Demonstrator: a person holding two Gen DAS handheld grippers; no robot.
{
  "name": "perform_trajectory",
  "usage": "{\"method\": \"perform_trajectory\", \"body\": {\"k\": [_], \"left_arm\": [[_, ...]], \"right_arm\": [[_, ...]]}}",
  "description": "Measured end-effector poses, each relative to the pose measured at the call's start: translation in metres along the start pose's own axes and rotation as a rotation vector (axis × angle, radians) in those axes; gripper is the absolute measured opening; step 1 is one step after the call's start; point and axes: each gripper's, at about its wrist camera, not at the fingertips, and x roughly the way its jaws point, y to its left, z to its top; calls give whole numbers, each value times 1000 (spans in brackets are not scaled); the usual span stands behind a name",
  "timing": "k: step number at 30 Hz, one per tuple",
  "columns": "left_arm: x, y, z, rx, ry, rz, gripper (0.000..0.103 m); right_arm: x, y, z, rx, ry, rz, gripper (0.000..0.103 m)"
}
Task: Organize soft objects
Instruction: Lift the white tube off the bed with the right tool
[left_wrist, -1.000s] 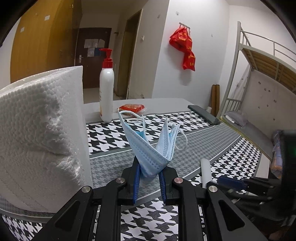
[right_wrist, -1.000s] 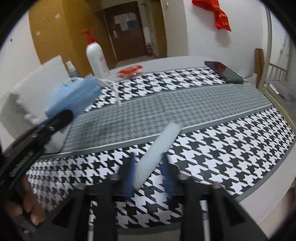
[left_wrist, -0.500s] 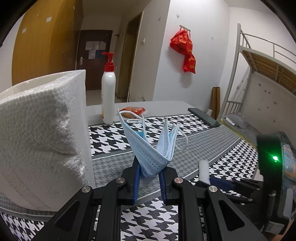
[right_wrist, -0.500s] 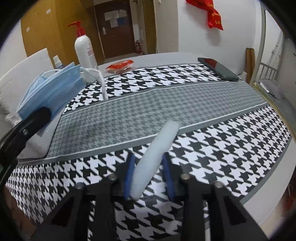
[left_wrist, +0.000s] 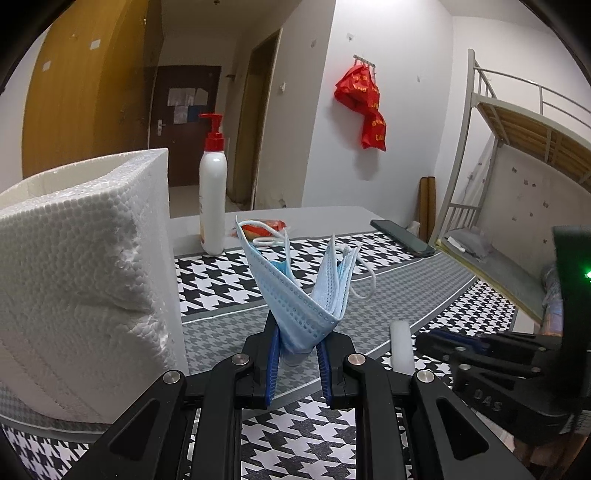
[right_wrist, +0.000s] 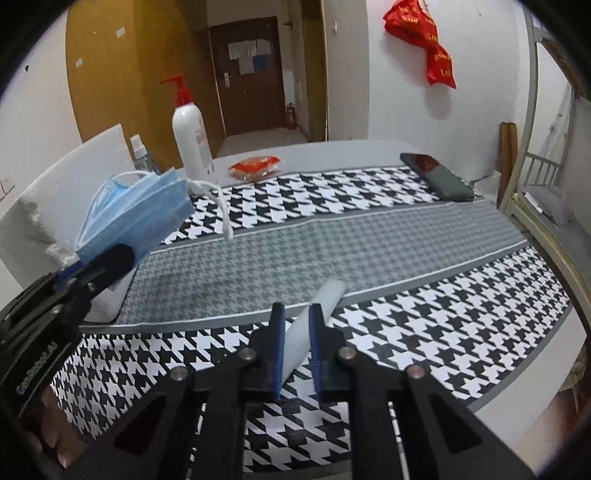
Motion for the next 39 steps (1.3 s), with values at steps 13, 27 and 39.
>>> {"method": "perform_trajectory", "body": {"k": [13, 27, 39], "left_arm": [[3, -1, 2, -7, 18, 14, 20], [-10, 1, 1, -16, -15, 18, 20], [-15, -2, -2, 3, -29, 3, 20]], "right_arm": [[19, 9, -22, 89, 78, -55, 17], [30, 22, -22, 113, 101, -133, 48], [21, 15, -22, 105, 74, -103, 20]]}}
